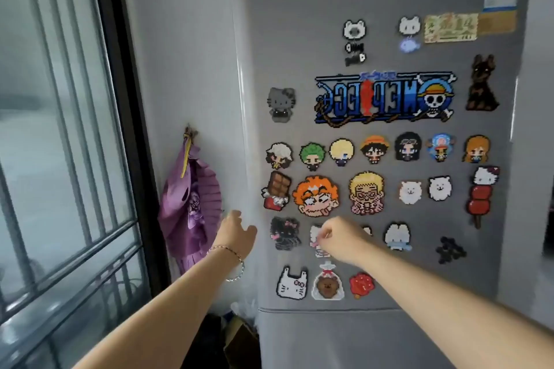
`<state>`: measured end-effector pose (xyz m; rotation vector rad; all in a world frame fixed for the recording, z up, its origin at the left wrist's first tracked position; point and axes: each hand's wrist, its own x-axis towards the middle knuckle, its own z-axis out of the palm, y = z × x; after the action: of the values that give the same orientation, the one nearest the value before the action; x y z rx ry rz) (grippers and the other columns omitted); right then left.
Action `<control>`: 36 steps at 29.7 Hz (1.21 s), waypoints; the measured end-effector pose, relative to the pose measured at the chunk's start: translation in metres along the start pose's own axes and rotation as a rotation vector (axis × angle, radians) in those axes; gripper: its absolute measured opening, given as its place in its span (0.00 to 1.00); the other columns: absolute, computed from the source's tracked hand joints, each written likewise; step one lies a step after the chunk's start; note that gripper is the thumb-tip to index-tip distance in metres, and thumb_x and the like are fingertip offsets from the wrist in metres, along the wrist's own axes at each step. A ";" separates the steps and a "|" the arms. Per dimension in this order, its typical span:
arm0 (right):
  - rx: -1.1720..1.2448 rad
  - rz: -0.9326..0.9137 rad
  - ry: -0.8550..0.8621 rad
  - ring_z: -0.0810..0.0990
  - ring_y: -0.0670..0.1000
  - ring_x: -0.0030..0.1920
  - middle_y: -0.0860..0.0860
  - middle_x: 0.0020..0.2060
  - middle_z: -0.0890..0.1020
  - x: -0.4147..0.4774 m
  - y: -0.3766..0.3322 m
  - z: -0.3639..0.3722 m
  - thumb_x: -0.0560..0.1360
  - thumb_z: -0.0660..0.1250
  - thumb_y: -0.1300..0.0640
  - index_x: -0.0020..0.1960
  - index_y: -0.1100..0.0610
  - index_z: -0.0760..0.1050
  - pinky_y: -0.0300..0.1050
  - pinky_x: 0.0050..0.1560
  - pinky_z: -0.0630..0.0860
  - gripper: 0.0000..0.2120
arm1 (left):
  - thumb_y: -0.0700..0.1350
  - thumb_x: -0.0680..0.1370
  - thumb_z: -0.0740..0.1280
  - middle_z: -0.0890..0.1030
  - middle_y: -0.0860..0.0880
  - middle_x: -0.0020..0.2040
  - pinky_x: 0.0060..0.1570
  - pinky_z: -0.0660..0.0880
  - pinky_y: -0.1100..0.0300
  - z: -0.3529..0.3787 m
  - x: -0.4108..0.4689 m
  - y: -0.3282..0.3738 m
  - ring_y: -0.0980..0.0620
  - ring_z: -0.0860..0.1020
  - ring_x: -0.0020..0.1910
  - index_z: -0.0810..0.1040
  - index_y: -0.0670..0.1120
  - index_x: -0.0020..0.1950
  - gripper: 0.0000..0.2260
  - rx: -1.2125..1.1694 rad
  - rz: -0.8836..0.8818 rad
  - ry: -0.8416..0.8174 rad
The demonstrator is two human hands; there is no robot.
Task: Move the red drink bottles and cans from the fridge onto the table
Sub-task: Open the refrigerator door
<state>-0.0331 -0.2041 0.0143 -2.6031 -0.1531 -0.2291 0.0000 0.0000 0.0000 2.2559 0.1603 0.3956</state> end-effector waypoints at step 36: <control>-0.086 -0.375 0.647 0.78 0.57 0.53 0.57 0.52 0.78 -0.296 0.045 -0.096 0.71 0.61 0.52 0.55 0.60 0.78 0.48 0.50 0.76 0.17 | 0.48 0.76 0.67 0.67 0.51 0.43 0.38 0.65 0.64 0.035 -0.318 0.095 0.51 0.69 0.37 0.62 0.48 0.37 0.15 -0.016 0.467 0.059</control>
<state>-0.3285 -0.3107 0.0179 -2.4204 -0.3996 -1.2058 -0.2893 -0.1647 -0.0222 2.2550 -0.3464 0.7047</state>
